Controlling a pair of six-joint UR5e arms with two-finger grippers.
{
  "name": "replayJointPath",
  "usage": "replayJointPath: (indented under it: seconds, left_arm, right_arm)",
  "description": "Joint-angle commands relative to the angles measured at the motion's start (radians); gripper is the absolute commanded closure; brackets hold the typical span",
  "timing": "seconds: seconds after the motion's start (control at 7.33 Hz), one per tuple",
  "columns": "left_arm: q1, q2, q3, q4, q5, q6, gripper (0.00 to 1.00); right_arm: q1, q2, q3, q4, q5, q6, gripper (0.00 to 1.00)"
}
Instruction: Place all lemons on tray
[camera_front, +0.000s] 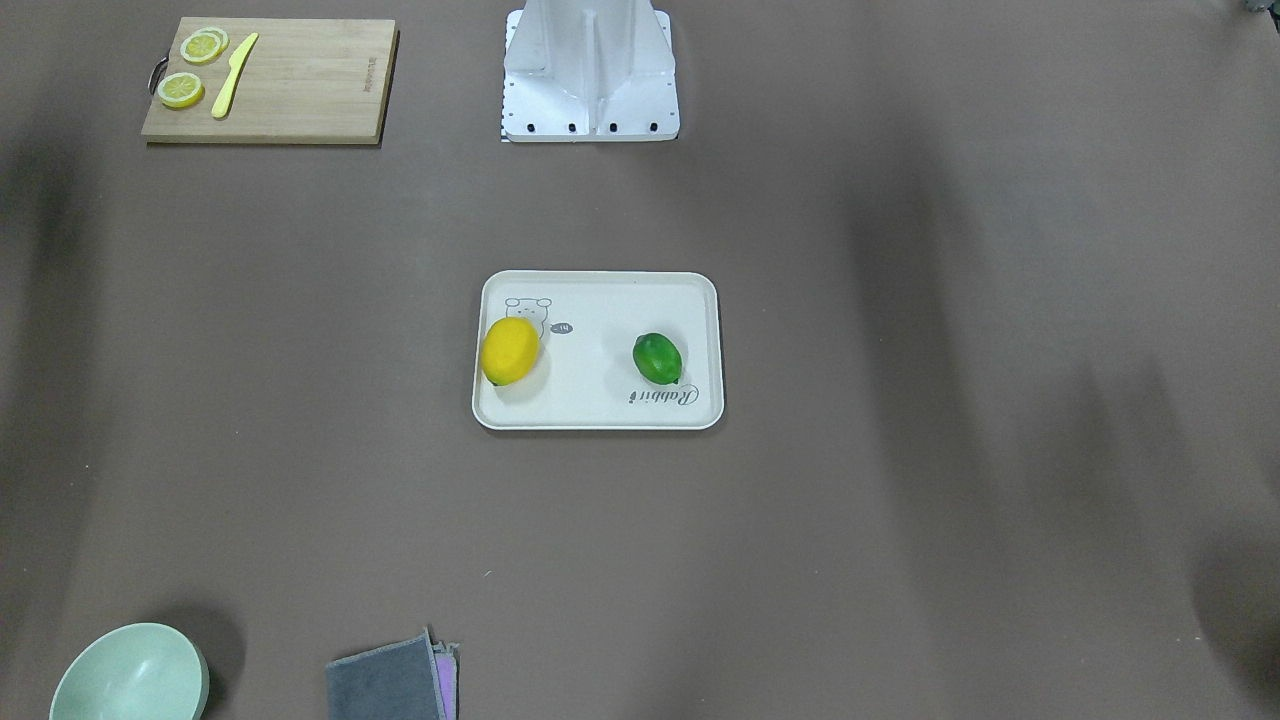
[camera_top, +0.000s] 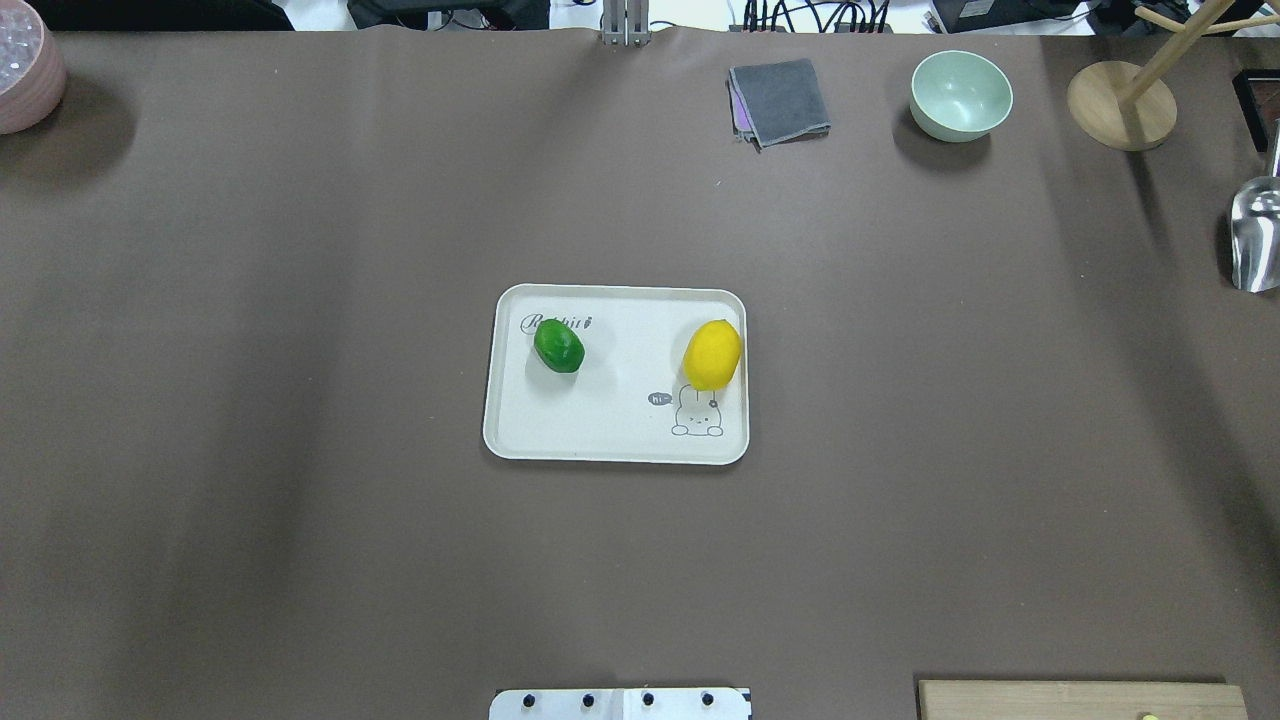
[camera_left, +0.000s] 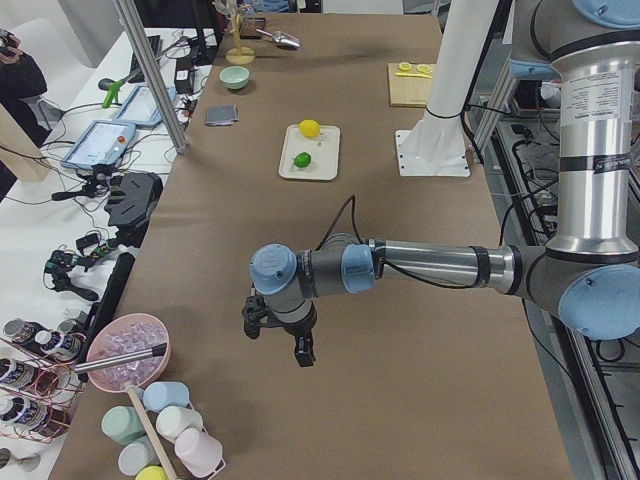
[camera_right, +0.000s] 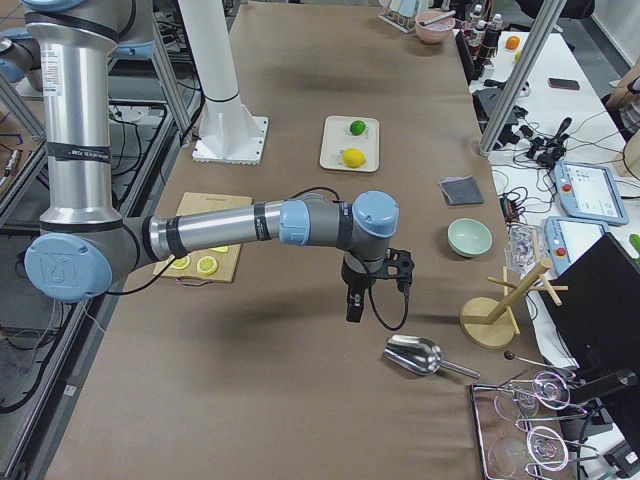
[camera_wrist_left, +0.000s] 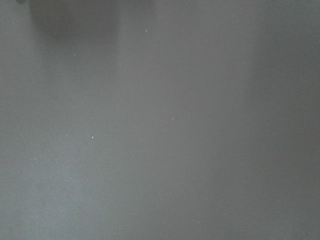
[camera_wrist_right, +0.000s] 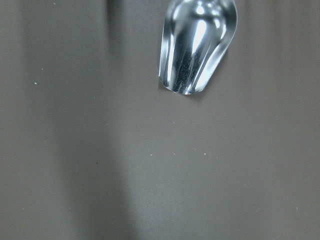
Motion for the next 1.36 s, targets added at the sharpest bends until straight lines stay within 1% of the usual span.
replayJointPath:
  seconds: [0.0, 1.23]
  left_arm:
    - [0.000, -0.005, 0.001, 0.002, 0.001, 0.000, 0.02]
    - [0.000, -0.008, -0.005, 0.022, 0.001, 0.000, 0.02]
  right_arm:
    - [0.011, 0.003, -0.004, -0.002, -0.013, -0.022, 0.00]
    - [0.011, -0.006, -0.001, 0.005, -0.009, -0.008, 0.00]
